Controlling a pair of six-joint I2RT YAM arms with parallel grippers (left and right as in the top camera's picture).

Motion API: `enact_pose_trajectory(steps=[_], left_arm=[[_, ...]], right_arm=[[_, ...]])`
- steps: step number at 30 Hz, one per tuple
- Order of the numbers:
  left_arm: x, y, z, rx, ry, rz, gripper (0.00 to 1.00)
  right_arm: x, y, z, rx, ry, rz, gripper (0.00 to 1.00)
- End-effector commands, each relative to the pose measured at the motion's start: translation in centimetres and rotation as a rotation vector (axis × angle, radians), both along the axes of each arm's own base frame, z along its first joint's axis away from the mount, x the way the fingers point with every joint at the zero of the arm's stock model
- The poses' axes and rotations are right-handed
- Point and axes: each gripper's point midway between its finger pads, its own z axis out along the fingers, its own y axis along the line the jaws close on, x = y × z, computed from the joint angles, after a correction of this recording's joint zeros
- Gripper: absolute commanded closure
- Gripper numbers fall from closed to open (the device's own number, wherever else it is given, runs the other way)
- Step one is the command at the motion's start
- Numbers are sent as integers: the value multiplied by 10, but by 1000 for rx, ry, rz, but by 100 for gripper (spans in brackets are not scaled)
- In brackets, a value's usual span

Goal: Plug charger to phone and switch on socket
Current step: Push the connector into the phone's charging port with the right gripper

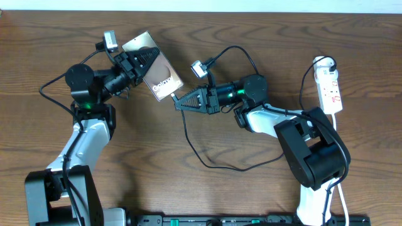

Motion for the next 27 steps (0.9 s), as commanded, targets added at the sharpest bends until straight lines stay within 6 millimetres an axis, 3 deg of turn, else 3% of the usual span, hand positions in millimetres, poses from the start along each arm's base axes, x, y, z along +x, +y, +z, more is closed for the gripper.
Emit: enact_pose_trajectory(steps=[1,27], left_arm=[[-16,-15,14,31,-68,-115,93],[-20,-17,17,52,-113,-135,93]], right_arm=[[18,0,11,35,39,-94,99],[45,1,22,92,112,-239,99]])
